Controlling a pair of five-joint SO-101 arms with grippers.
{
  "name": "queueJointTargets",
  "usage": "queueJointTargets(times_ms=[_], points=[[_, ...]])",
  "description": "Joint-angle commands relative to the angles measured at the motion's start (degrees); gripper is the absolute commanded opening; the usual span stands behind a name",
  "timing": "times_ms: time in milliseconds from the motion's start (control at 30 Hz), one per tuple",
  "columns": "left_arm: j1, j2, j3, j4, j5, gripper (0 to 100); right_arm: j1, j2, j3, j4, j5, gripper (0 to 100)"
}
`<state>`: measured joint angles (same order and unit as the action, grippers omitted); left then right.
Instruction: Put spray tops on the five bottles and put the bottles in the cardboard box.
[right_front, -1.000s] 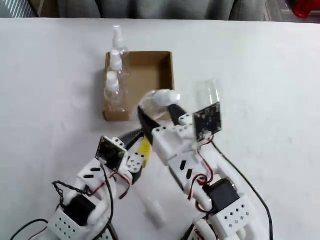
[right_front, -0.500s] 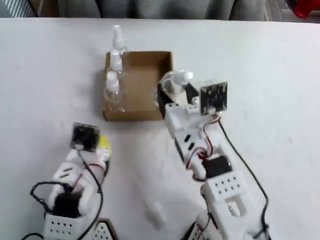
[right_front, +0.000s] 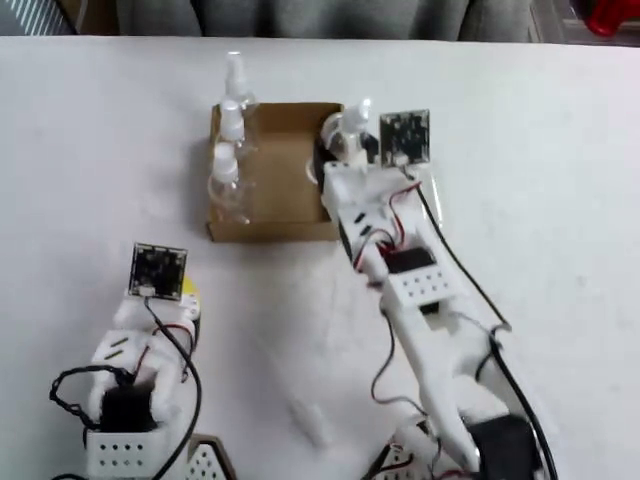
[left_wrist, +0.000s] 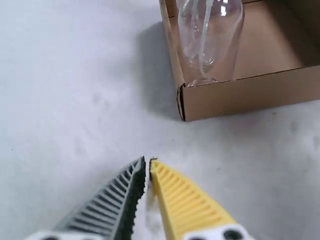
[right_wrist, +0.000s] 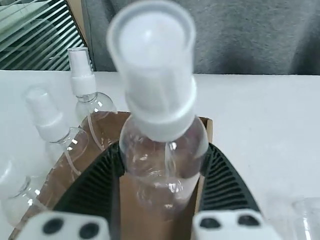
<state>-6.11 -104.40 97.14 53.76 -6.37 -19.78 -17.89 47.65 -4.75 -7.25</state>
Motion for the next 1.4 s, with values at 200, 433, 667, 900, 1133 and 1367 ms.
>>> queueJointTargets(times_ms=[200, 433, 667, 900, 1133, 1367], points=[[-0.75, -0.31, -0.09, -0.18, -0.79, 2, 1.19, 10.86, -13.71, -1.45, 1.14, 1.5], [-0.75, -0.31, -0.09, -0.18, -0.79, 2, 3.91, 17.10, -18.99, -1.45, 3.87, 1.5], [-0.75, -0.31, -0.09, -0.18, -0.79, 2, 4.26, 23.43, -23.12, -1.45, 9.23, 1.5], [-0.75, -0.31, -0.09, -0.18, -0.79, 2, 3.91, 30.02, -29.19, -1.45, 8.79, 1.5], [-0.75, -0.31, -0.09, -0.53, -0.79, 2, 3.91, 34.77, -32.09, -1.45, 5.98, 1.5], [-0.48, -0.31, -0.09, -0.62, -0.79, 2, 4.35, 30.11, -31.12, -1.10, 1.41, 1.5]])
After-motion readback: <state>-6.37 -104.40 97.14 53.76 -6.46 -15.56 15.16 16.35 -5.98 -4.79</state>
